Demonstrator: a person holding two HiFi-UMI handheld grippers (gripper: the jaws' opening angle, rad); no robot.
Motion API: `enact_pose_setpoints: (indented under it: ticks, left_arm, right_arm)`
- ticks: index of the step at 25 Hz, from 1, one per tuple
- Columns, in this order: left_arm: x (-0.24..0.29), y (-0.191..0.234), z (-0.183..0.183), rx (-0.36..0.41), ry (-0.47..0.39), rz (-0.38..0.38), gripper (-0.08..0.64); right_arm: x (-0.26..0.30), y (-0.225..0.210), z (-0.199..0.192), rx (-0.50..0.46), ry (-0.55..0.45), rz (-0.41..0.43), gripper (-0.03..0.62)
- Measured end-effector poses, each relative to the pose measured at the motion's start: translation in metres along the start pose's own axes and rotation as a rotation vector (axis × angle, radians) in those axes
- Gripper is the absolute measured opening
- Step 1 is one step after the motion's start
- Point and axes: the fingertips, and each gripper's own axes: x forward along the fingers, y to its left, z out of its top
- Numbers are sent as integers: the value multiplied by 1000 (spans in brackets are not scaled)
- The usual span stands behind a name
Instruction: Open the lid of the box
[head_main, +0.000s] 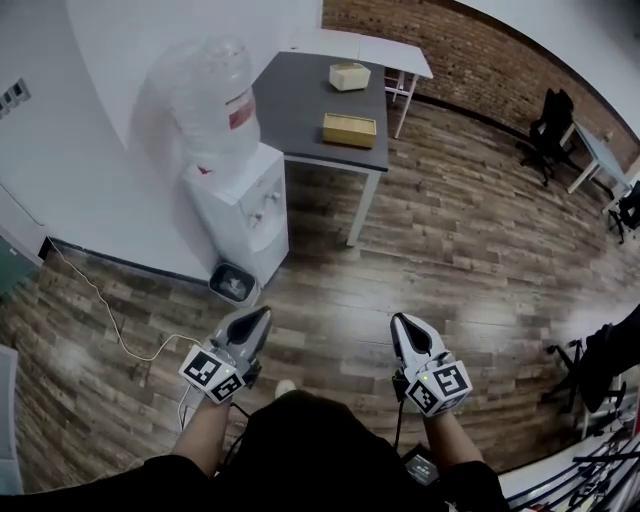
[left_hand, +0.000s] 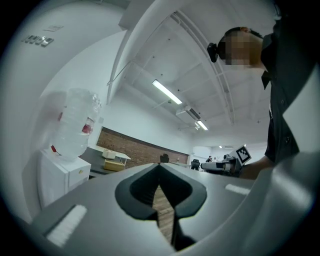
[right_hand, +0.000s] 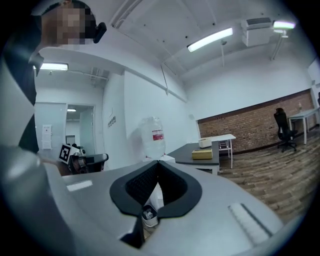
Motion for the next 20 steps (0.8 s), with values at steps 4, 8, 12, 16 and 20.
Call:
enact_pose_setpoints:
  ticks: [4, 8, 12, 16, 20]
  left_arm:
    - [7, 15, 1, 2, 11, -35, 0]
    - [13, 33, 4, 1, 20, -74, 0]
    - [17, 49, 7, -3, 19, -98, 0]
    - [24, 63, 5, -21, 31, -114, 0]
    - [33, 72, -3, -44, 41, -129, 0]
  right_arm:
    - [25, 2, 6, -45, 4, -15, 2]
    - [50, 10, 7, -89, 14, -40, 2]
    - [65, 13, 9, -94, 9, -80, 2]
    - [74, 12, 8, -76, -6, -133, 2]
    - [81, 8, 2, -61, 4, -165, 2]
